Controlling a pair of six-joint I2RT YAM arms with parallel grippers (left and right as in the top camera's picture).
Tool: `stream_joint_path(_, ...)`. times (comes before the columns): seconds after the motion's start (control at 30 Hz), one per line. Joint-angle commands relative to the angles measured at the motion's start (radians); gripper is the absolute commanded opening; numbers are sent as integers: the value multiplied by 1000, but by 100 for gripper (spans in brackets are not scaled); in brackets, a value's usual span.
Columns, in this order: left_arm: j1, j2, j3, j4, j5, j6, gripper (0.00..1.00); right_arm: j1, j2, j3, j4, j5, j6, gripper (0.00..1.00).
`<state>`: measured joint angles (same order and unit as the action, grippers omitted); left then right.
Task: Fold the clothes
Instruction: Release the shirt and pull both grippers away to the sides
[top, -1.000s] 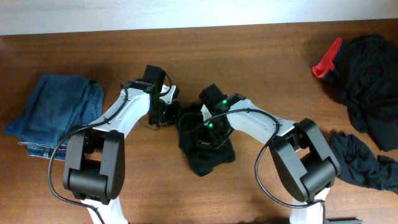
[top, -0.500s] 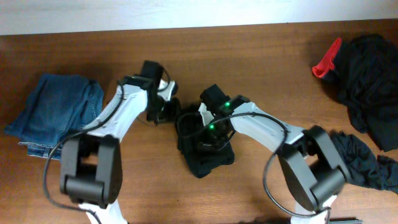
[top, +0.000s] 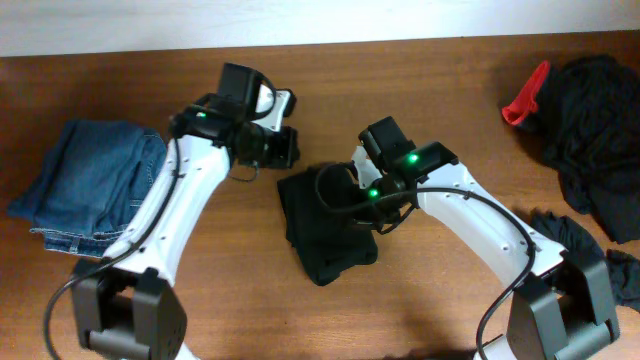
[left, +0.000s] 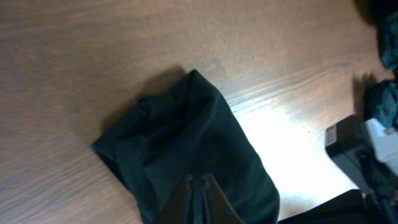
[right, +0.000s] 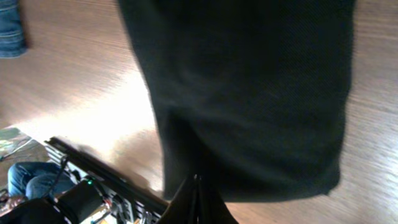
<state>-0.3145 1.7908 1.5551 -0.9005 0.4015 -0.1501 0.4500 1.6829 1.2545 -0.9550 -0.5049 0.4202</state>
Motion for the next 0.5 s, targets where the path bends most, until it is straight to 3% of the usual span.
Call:
stream_joint_path(0.0, -17, 72, -7, 9, -25, 11, 4, 2, 9, -11, -7, 20, 7, 4)
stream_joint_path(0.17, -19, 178, -7, 38, -24, 18, 2, 3, 14, -60, 54, 19, 99, 4)
stream_joint_path(0.47, -19, 340, -7, 26, -21, 26, 2, 3, 14, -290, 370, -126, 256, 4)
